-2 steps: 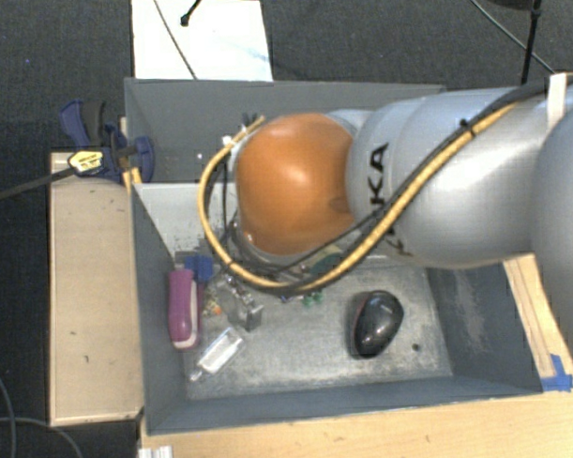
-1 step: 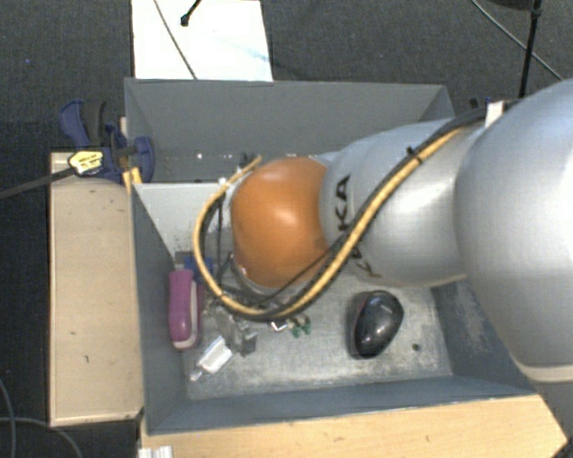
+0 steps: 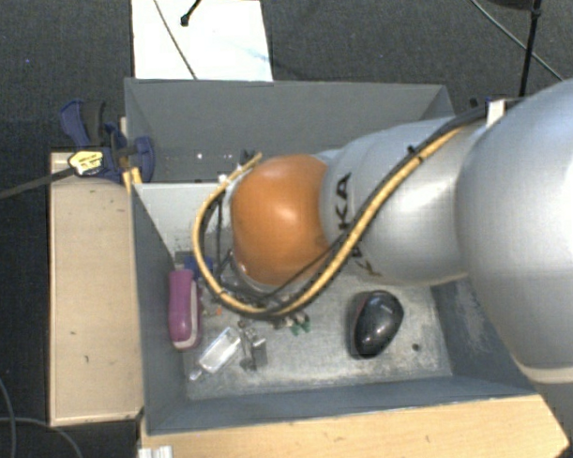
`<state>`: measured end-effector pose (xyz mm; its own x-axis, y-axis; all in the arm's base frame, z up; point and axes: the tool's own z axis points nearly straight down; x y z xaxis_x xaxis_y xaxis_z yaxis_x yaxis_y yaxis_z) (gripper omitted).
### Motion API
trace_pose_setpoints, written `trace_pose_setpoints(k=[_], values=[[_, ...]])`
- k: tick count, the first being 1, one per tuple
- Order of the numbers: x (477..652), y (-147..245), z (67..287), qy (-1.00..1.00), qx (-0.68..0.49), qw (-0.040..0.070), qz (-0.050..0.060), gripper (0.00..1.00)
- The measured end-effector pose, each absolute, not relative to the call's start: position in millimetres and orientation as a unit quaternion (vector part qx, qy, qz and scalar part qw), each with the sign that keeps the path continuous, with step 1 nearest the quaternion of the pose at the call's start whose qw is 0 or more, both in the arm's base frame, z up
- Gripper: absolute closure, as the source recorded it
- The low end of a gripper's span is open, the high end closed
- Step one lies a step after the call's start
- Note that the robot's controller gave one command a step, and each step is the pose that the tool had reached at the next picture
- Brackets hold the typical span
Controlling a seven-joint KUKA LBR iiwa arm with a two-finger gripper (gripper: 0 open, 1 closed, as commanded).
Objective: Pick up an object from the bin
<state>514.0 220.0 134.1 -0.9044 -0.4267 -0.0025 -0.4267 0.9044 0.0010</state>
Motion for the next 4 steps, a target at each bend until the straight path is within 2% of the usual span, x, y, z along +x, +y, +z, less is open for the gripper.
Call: trace_pose_setpoints(k=[1,2,3,4], values=[[521.2,209.6,71.7,0.955,-0.295,-0.001,0.000,0.00],[522.0,210.3,73.2,0.956,-0.292,0.000,0.001,1.00],[504.6,224.4,180.0,0.954,-0.300,0.005,0.001,1.00],[509.5,226.2,280.7,0.952,-0.306,0.006,0.001,1.00]])
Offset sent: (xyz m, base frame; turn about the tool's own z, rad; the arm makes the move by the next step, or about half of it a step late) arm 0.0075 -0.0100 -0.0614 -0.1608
